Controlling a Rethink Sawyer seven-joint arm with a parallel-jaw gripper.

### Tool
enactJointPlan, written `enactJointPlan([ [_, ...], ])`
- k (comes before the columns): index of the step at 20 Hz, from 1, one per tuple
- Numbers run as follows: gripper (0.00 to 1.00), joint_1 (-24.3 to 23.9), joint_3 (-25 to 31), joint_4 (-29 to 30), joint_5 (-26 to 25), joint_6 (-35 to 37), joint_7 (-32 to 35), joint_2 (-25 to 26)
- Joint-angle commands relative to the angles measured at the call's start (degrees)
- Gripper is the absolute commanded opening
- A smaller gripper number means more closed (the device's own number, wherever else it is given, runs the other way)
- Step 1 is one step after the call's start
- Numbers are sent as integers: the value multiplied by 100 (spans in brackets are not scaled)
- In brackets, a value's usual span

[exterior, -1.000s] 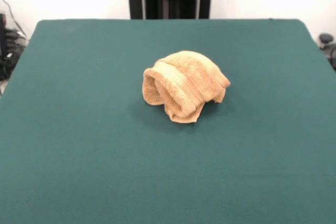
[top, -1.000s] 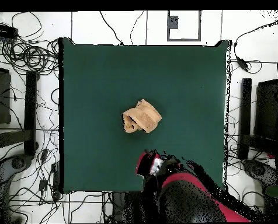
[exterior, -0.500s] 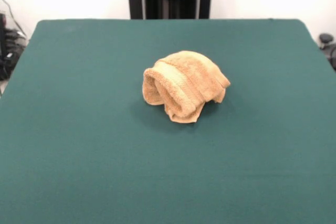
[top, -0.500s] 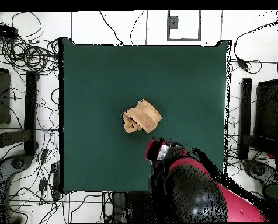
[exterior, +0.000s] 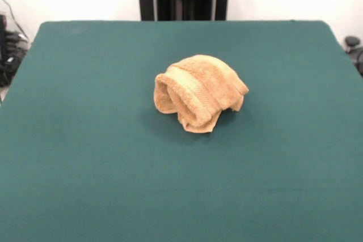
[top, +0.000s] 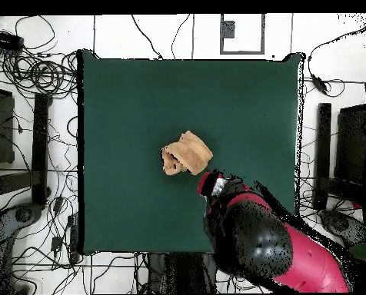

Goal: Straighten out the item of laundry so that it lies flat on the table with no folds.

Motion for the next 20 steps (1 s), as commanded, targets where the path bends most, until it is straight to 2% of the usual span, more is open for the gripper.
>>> enactJointPlan([
  [1,100,-281,1417,908,-377,-627,-991,744],
  [10,100,-564,1864,761,-1144,-1049,-333,1394],
  [13,100,-544,1852,640,-1406,-1152,-136,1621],
  [20,100,-401,1700,495,-1833,-1234,179,1799],
])
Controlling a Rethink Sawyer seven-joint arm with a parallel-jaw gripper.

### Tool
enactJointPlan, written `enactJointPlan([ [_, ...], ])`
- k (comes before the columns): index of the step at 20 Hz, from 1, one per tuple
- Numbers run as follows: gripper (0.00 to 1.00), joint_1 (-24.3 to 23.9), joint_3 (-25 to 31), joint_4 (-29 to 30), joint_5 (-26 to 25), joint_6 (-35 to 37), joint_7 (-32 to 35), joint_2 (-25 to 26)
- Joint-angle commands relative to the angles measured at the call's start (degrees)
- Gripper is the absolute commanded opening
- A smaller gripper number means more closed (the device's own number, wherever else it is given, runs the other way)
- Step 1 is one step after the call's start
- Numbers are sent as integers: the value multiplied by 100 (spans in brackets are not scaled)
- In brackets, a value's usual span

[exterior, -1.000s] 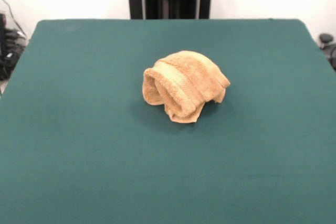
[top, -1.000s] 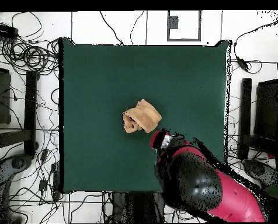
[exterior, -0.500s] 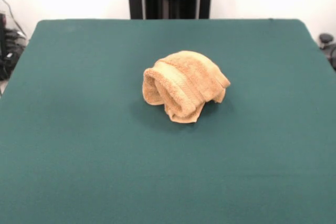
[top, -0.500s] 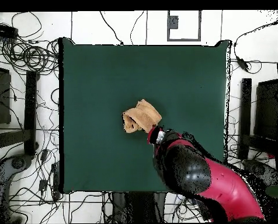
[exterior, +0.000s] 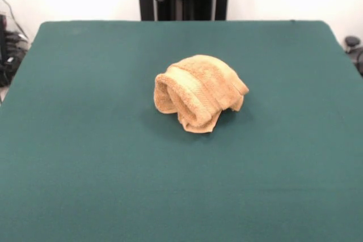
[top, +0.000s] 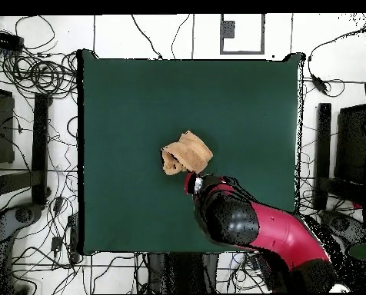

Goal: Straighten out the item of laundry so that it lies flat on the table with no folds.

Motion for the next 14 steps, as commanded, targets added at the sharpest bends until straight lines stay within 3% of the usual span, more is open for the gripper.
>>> enactJointPlan([
  [1,100,263,506,300,-529,-338,228,427],
  [7,100,514,185,130,-913,-783,525,818],
  [14,100,856,-229,-290,-1170,-825,626,1293],
])
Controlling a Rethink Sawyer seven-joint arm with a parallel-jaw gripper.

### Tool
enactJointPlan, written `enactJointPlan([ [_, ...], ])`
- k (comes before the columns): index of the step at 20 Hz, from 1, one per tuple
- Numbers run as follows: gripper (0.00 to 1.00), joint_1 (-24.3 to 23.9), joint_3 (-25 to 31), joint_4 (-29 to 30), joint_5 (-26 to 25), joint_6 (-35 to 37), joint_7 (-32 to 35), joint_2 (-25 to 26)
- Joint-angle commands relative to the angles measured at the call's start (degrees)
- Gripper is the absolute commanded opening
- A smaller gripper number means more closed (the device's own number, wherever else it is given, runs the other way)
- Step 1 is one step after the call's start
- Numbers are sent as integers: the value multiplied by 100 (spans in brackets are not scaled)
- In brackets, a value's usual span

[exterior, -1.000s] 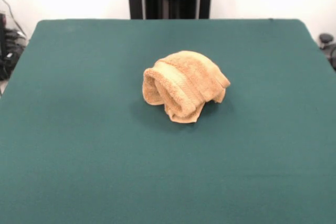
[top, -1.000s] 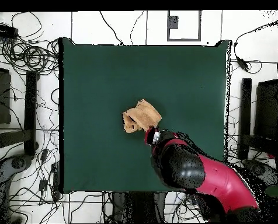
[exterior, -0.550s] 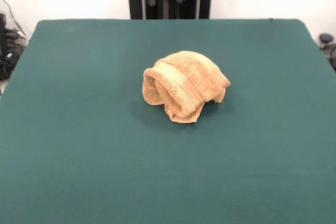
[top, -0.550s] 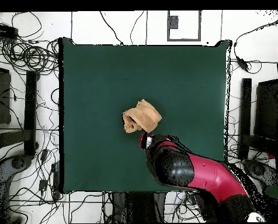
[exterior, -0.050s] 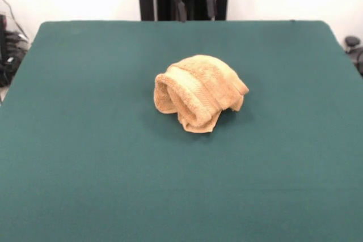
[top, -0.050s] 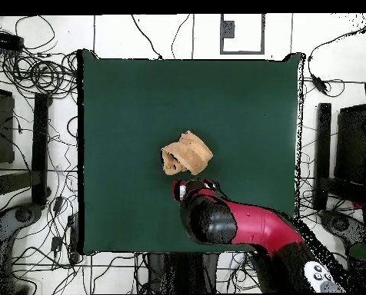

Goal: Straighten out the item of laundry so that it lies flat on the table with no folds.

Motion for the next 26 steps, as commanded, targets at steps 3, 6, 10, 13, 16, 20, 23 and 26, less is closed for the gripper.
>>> enactJointPlan([
  [3,100,575,-238,-473,-400,-436,617,873],
  [6,100,701,-373,-495,-408,-545,728,911],
  [10,100,873,-546,-564,-431,-587,786,812],
  [13,100,1147,-874,-903,-506,-724,757,930],
  [16,100,1437,-1275,-1163,-591,-900,755,1035],
  [20,100,1853,-1794,-1377,-621,-986,819,1005],
  [23,100,2214,-2141,-1483,-548,-1001,912,972],
  [26,100,2450,-2397,-1585,-480,-1078,943,1013],
])
